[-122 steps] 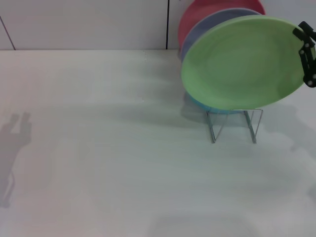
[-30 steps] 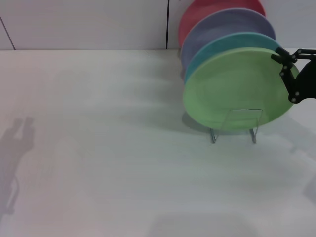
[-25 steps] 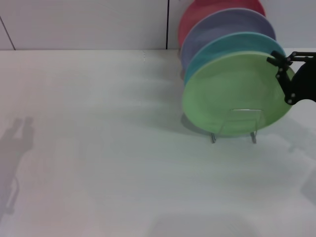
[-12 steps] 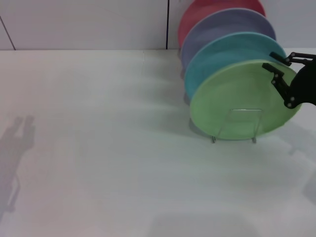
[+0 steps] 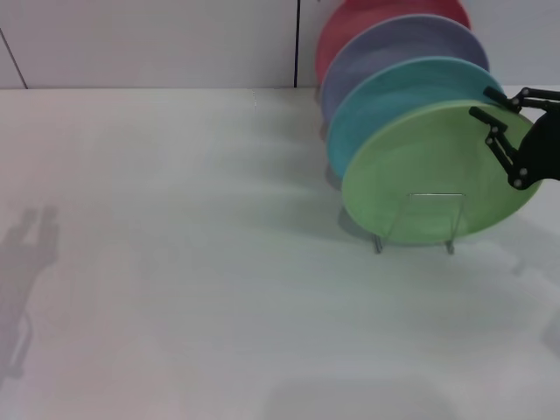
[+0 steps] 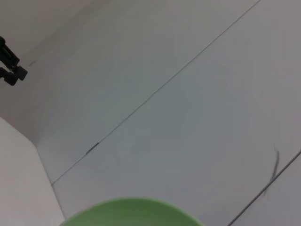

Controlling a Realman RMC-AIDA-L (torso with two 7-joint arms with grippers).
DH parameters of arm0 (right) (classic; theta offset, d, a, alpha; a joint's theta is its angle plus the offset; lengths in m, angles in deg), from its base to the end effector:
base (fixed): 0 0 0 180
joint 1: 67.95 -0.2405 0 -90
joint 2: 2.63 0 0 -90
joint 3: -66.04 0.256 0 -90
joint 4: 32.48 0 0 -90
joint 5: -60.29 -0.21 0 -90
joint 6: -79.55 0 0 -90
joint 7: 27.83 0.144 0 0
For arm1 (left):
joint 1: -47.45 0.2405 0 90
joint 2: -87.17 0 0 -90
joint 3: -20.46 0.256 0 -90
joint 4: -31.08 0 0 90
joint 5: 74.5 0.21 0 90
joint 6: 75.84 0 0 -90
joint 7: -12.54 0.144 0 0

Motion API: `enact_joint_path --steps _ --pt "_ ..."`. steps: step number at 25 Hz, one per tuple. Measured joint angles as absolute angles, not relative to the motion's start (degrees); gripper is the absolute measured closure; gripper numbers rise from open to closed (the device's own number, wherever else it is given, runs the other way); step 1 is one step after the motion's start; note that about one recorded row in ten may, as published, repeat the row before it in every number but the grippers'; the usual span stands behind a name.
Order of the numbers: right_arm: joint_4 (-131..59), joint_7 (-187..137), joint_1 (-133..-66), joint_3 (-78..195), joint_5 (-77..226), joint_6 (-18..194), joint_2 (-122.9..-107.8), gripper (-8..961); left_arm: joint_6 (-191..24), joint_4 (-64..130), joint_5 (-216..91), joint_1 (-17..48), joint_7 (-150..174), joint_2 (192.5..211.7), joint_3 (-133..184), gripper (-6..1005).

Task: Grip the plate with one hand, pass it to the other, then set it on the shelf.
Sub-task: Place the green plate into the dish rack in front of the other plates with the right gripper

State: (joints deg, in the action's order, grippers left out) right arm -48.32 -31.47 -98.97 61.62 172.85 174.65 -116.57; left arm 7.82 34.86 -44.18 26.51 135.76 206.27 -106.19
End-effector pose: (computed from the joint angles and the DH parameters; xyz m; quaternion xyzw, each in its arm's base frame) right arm 0.2895 0.3283 0.0450 -0.8085 -0.2471 0.2247 0.4845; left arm -0.3561 0.2755 0.0083 -0.5438 -0.4464 -0.5363 0.4662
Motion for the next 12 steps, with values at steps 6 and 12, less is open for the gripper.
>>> enact_joint_path --steps 6,12 --pt "-48.53 -29.89 -99.06 61.23 173.18 173.27 -116.65 752 7.80 34.86 -44.17 26.72 135.76 206.26 -106.19 624" --pt "-48.69 -27.38 -99.44 60.74 173.33 171.68 -116.69 727 7.84 34.86 -44.18 26.71 135.76 206.26 -106.19 622"
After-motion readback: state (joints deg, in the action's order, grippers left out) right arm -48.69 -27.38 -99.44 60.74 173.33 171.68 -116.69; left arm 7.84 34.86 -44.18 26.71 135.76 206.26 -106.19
